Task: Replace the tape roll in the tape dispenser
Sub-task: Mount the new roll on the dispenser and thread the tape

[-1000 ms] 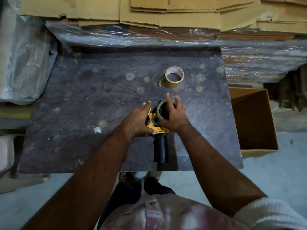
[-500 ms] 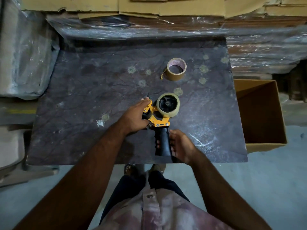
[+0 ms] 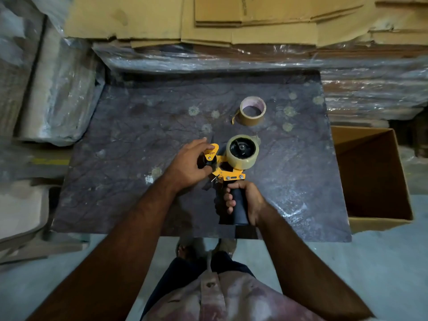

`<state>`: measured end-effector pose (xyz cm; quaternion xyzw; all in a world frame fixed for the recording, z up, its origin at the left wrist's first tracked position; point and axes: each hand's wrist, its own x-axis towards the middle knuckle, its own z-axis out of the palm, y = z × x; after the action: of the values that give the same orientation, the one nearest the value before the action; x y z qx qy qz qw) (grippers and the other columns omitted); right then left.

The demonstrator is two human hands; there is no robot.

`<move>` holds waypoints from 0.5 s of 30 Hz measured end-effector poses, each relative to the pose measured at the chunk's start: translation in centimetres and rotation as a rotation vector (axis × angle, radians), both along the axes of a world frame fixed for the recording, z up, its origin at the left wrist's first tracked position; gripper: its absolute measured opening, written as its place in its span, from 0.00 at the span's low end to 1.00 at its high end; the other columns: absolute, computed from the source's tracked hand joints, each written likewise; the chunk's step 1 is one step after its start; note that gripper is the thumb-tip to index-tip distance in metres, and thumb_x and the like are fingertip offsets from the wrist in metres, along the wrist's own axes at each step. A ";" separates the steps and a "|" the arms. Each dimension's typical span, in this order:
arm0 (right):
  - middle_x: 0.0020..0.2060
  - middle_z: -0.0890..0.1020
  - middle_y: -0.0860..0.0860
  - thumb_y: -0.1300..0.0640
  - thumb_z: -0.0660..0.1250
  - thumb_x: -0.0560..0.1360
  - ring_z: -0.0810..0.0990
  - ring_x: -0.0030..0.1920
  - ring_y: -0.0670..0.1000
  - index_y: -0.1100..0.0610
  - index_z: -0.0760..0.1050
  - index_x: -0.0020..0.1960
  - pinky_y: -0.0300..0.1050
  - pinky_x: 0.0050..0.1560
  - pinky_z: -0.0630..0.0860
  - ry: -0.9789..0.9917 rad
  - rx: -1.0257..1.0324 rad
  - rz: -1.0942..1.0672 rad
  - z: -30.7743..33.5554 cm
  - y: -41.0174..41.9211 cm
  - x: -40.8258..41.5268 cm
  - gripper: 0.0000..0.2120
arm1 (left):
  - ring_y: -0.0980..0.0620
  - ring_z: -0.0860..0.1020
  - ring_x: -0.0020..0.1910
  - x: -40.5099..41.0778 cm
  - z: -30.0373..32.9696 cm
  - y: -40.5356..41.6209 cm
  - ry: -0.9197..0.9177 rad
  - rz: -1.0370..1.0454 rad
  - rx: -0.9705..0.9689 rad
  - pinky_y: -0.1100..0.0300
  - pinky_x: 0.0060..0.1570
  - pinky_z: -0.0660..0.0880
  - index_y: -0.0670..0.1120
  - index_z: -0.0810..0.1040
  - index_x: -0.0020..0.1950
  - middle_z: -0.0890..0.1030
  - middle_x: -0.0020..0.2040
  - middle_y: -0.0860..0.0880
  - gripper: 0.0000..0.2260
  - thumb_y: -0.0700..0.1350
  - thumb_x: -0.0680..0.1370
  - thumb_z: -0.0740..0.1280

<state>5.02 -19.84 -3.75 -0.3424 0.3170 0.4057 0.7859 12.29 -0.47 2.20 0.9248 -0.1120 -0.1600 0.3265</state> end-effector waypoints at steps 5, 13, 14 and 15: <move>0.29 0.69 0.50 0.55 0.60 0.74 0.66 0.23 0.48 0.56 0.70 0.37 0.40 0.26 0.65 -0.121 -0.065 -0.027 5.2 0.2 2.1 0.09 | 0.43 0.65 0.75 2.3 4.2 -1.2 -0.164 0.032 0.047 0.47 0.71 0.64 0.51 0.83 0.53 0.69 0.76 0.48 0.14 0.52 0.70 0.77; 0.28 0.71 0.51 0.54 0.60 0.74 0.66 0.24 0.49 0.57 0.71 0.36 0.40 0.26 0.65 -0.288 -0.185 -0.064 12.1 1.8 4.7 0.09 | 0.49 0.64 0.74 4.4 11.8 -2.6 -0.348 0.100 0.181 0.46 0.64 0.66 0.55 0.82 0.48 0.70 0.74 0.52 0.12 0.61 0.71 0.73; 0.28 0.71 0.51 0.55 0.60 0.74 0.67 0.24 0.49 0.57 0.71 0.36 0.40 0.26 0.65 -0.304 -0.205 -0.072 12.8 2.1 4.7 0.10 | 0.49 0.63 0.74 4.6 12.6 -2.6 -0.363 0.109 0.200 0.46 0.65 0.66 0.55 0.82 0.48 0.69 0.75 0.52 0.12 0.61 0.72 0.73; 0.27 0.71 0.51 0.55 0.60 0.74 0.67 0.24 0.49 0.57 0.71 0.36 0.40 0.25 0.65 -0.316 -0.224 -0.078 13.4 2.5 4.8 0.10 | 0.50 0.62 0.75 4.8 13.4 -2.6 -0.369 0.111 0.240 0.46 0.65 0.66 0.55 0.83 0.49 0.69 0.75 0.52 0.12 0.61 0.72 0.73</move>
<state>9.79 -17.32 9.64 -0.4745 0.2459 0.2784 0.7981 17.13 -3.04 15.57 0.9753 -0.0991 0.0176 0.1965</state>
